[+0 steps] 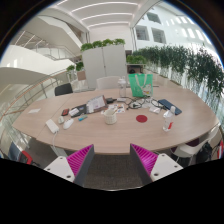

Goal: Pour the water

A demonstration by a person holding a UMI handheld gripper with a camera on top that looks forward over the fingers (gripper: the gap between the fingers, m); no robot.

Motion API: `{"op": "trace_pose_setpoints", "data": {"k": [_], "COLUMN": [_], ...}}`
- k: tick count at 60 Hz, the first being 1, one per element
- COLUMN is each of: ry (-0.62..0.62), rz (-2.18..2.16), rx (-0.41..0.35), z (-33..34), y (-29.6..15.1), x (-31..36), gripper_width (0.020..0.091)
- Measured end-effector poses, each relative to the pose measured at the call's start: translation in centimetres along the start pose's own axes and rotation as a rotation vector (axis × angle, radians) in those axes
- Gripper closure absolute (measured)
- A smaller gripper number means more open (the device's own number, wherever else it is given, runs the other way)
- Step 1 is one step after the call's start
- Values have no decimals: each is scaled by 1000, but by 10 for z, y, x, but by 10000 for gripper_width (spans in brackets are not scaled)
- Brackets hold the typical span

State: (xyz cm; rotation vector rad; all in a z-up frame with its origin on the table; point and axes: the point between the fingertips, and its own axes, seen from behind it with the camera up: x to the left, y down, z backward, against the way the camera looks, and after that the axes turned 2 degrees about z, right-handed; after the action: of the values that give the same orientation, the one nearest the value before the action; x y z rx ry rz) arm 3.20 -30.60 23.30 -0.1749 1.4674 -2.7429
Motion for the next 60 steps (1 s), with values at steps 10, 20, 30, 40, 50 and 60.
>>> {"op": "trace_pose_setpoints", "data": {"k": [10, 20, 30, 40, 50, 60], "ry": [37, 81, 166, 217, 256, 242], "rz": [-19, -12, 26, -29, -49, 54], "rx": [0, -21, -202, -266, -250, -243], "z": [-10, -33, -75, -148, -233, -305], "y": [1, 1, -21, -28, -20, -30], "x": [-8, -65, -167, -270, -349, -371], "gripper_width": [285, 279, 281, 280, 283, 289]}}
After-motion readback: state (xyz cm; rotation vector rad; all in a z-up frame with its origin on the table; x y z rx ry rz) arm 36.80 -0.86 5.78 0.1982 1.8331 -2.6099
